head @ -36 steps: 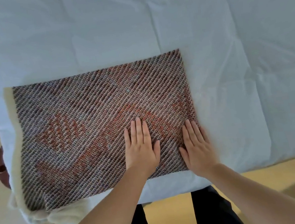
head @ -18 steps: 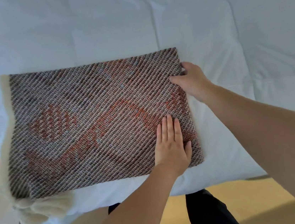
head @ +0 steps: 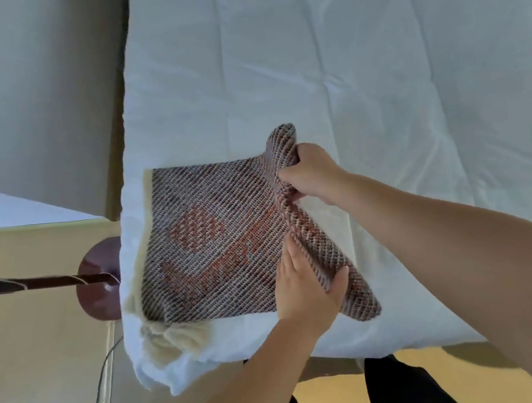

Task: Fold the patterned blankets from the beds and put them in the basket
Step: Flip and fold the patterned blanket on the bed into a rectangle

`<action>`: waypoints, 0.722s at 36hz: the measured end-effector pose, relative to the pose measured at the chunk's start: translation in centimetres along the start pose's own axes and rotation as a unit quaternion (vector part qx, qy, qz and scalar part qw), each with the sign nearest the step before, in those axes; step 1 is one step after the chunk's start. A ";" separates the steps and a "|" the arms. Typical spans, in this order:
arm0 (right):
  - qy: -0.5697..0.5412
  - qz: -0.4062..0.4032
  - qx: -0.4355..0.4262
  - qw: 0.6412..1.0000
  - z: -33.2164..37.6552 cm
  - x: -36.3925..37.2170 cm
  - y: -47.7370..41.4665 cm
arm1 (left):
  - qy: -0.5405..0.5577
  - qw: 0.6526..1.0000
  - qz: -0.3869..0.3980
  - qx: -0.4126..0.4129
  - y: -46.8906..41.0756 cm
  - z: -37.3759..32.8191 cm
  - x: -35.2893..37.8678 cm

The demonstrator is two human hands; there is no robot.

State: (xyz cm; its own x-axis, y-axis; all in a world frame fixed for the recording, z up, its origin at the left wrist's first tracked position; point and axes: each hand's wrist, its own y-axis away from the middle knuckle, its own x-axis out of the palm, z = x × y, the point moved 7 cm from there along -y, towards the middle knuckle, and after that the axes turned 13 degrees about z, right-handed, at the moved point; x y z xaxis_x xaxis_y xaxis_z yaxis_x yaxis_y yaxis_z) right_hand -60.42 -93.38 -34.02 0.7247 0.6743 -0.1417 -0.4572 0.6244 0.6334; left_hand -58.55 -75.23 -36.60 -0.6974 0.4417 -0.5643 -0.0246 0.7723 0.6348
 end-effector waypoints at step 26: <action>0.147 -0.014 0.034 0.988 8.9 24.7 -14.0 | 0.110 0.984 -0.098 -0.099 3.0 29.8 -15.5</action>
State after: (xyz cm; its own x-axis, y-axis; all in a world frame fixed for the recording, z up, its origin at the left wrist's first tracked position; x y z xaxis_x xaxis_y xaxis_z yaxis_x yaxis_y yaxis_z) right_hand -31.51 -88.94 -39.60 0.5504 0.7494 -0.3680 -0.3969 0.6227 0.6743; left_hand -26.52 -66.15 -41.68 -0.8032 0.1674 -0.5717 -0.2970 0.7194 0.6279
